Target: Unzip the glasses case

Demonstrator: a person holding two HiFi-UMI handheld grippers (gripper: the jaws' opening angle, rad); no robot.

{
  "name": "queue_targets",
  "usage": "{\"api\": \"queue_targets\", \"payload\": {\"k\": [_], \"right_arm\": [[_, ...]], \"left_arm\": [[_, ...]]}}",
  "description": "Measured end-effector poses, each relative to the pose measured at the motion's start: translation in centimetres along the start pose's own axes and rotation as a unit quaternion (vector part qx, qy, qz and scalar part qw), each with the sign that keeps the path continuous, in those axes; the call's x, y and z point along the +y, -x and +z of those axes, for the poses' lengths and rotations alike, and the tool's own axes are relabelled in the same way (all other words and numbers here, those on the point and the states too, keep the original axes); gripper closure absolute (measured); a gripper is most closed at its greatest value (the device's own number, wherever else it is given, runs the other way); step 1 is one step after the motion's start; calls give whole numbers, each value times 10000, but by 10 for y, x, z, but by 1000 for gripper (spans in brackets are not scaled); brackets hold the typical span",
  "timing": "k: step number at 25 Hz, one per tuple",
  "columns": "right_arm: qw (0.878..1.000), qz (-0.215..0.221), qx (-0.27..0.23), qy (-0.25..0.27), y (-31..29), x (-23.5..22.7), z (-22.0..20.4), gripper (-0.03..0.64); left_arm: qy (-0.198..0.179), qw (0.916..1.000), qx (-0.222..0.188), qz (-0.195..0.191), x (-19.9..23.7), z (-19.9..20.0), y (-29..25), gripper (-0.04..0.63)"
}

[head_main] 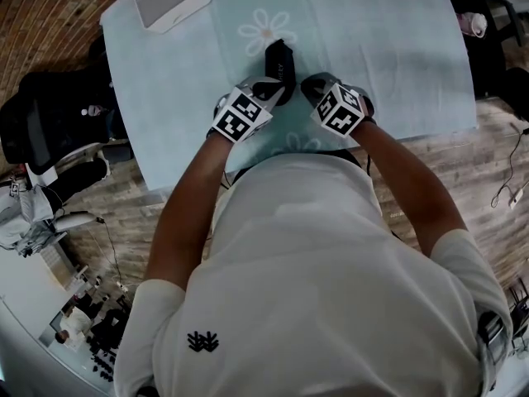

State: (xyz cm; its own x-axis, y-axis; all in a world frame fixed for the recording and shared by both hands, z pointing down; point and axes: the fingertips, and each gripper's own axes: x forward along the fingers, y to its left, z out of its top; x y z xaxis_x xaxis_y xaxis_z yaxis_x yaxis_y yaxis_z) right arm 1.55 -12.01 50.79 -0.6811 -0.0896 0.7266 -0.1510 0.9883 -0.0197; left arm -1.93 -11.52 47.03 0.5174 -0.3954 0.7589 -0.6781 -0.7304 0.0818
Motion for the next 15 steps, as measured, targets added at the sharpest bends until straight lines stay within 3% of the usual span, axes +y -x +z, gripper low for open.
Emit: {"api": "queue_targets", "payload": {"k": [15], "right_arm": [[9992,192,32,355,-3,-30,9,615]], "left_arm": [[248,9996,-25,148,5,-2,1,541]]}}
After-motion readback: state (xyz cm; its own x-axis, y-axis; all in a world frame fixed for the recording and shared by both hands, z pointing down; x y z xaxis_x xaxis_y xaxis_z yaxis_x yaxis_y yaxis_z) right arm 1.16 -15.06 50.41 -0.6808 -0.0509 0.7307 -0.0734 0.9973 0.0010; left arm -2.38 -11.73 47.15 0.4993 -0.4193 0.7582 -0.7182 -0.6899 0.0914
